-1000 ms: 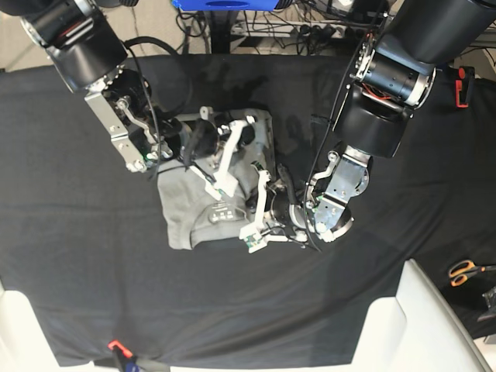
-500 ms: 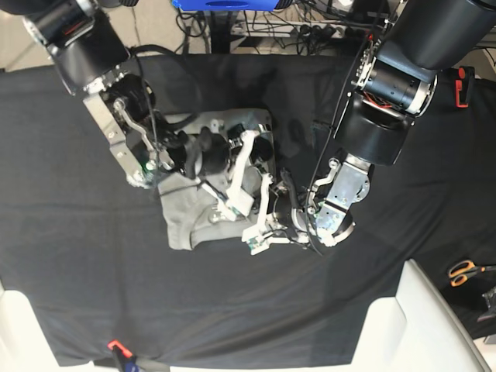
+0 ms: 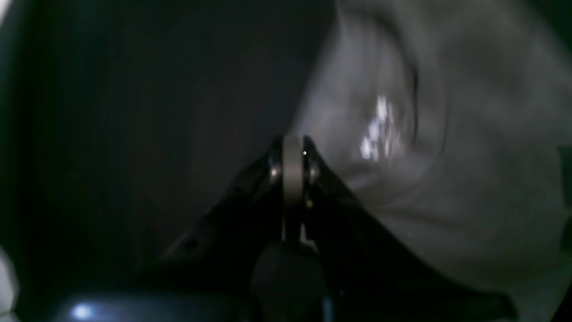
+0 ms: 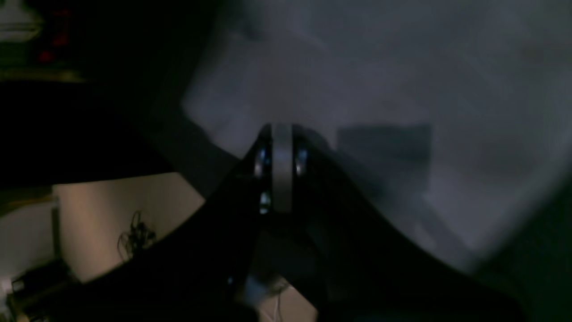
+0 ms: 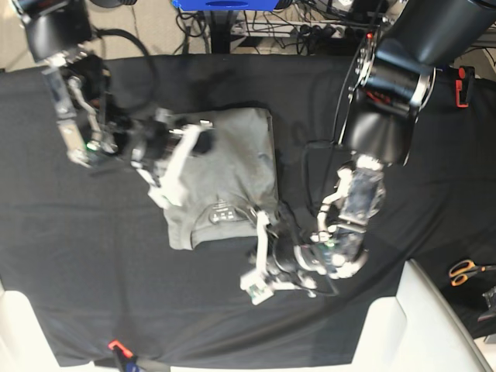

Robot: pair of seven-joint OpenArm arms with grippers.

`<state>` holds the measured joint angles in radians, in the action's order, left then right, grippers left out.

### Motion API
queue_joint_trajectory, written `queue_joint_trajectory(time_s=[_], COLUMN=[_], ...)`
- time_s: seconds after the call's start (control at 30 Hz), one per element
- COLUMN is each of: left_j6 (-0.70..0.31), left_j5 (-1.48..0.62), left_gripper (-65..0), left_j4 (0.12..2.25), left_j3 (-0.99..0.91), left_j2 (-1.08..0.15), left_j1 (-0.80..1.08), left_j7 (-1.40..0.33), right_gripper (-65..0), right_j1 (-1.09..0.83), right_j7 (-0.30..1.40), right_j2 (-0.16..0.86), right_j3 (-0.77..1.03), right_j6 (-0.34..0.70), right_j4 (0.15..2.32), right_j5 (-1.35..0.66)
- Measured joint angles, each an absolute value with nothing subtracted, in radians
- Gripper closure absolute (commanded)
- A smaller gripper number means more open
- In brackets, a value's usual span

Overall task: Fold the T-shirt properly
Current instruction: 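Press the stack with the right gripper while the left gripper holds the collar side, then tuck the hem side edge flat with the left gripper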

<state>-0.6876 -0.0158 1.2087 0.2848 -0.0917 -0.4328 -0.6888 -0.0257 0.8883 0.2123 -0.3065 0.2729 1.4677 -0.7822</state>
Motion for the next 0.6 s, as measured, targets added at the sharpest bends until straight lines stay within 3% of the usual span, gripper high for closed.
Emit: queue_joint_trajectory(time_s=[0.27,0.6], left_j6=[-0.701,-0.690], left_j5=[-0.100,-0.099], left_gripper=[0.0,0.0], left_j4=[1.560,1.592], left_j3=[0.368,0.379], left_j2=[-0.101,-0.142], left_j1=[-0.081,0.086], left_j7=[-0.791,-0.778], right_gripper=[-0.6,-0.6], right_j1=[-0.122,-0.189], right_j7=[0.882,0.879], right_j2=[0.299,0.316], right_j3=[-0.095,0.072], right_j6=[0.278,0.280], right_j4=[1.479,1.479], right_j5=[-0.788,-0.794])
